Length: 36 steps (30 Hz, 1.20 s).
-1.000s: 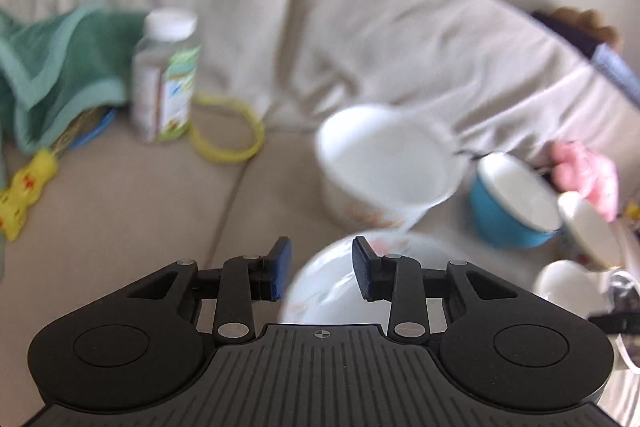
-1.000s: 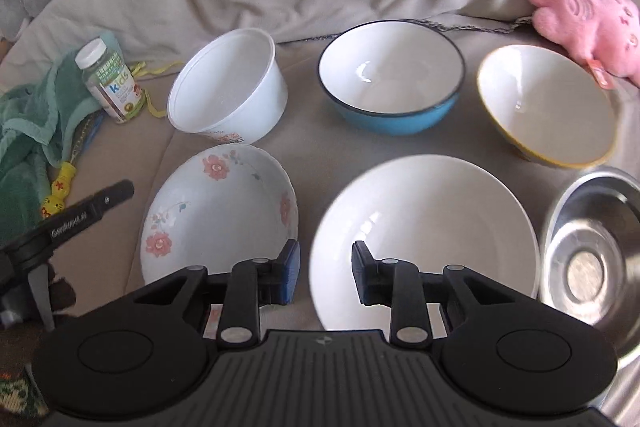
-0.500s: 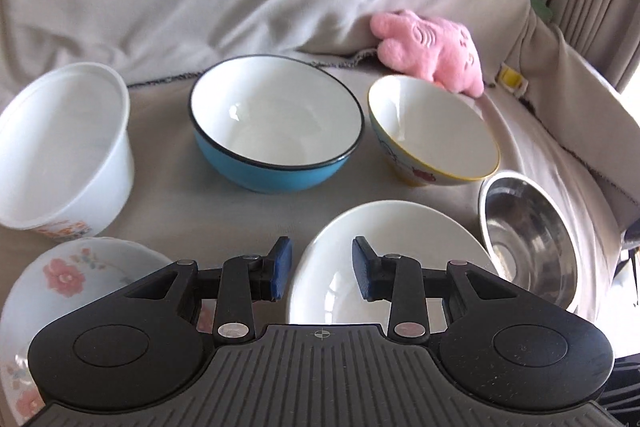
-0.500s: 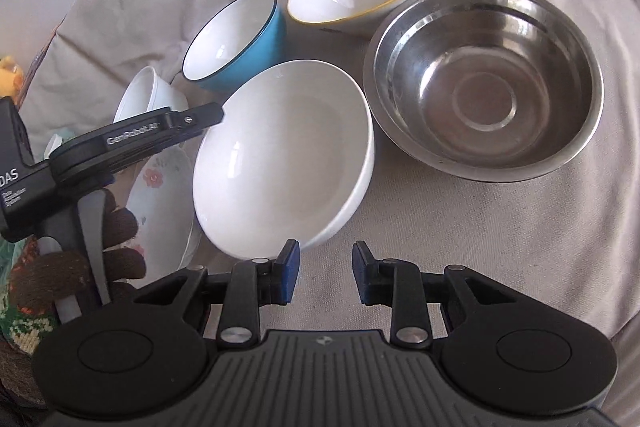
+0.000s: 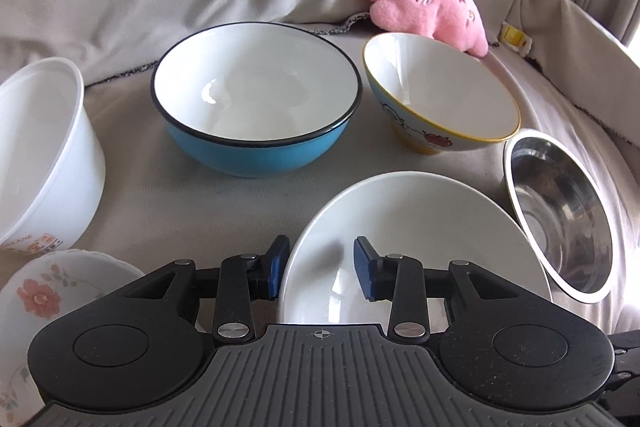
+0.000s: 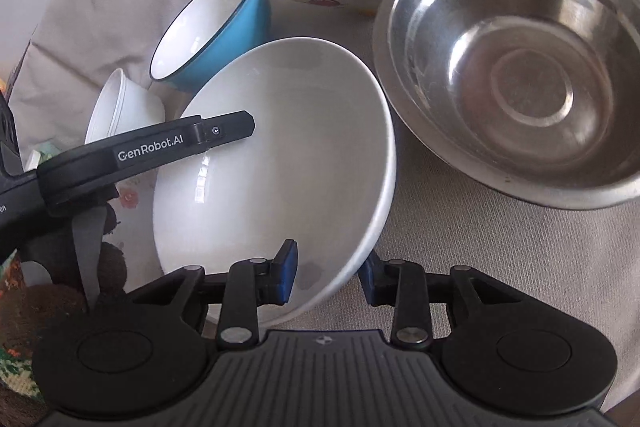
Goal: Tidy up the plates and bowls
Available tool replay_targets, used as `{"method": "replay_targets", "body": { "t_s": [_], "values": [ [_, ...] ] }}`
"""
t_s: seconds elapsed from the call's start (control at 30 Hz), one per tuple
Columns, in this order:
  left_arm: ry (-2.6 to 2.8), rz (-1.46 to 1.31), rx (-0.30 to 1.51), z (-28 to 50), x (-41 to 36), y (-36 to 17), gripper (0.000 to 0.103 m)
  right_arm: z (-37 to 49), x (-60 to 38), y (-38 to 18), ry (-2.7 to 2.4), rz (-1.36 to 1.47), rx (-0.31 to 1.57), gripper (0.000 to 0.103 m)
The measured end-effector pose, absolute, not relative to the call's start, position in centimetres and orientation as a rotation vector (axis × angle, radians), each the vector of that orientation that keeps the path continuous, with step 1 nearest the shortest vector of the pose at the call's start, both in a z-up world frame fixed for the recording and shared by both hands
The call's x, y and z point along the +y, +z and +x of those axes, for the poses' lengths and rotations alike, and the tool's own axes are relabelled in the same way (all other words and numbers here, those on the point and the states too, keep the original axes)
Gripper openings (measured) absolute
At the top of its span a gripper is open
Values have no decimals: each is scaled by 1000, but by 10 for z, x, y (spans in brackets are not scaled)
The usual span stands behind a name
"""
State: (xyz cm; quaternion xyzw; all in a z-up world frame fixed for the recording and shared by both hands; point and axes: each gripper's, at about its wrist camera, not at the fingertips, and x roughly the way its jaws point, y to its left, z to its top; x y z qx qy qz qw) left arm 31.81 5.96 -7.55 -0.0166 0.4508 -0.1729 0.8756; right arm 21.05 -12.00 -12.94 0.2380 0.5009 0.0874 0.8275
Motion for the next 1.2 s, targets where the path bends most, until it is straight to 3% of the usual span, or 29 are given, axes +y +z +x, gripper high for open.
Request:
{"method": "replay_targets", "body": {
  "t_s": [0.3,0.63,0.9,1.2],
  "values": [
    [-334,-52,910,288,79,-71,38,190,-99,-111,162,333,918,34],
    [-278,-147,787,232,148,-22,38,166,-59,-70,269,220,817,34],
    [-100,-225,868,203,223,-35,38,172,19,-69,438,117,919,34],
    [-14,-270,938,205,255,-65,36,198,66,-85,451,41,987,34]
  ]
}}
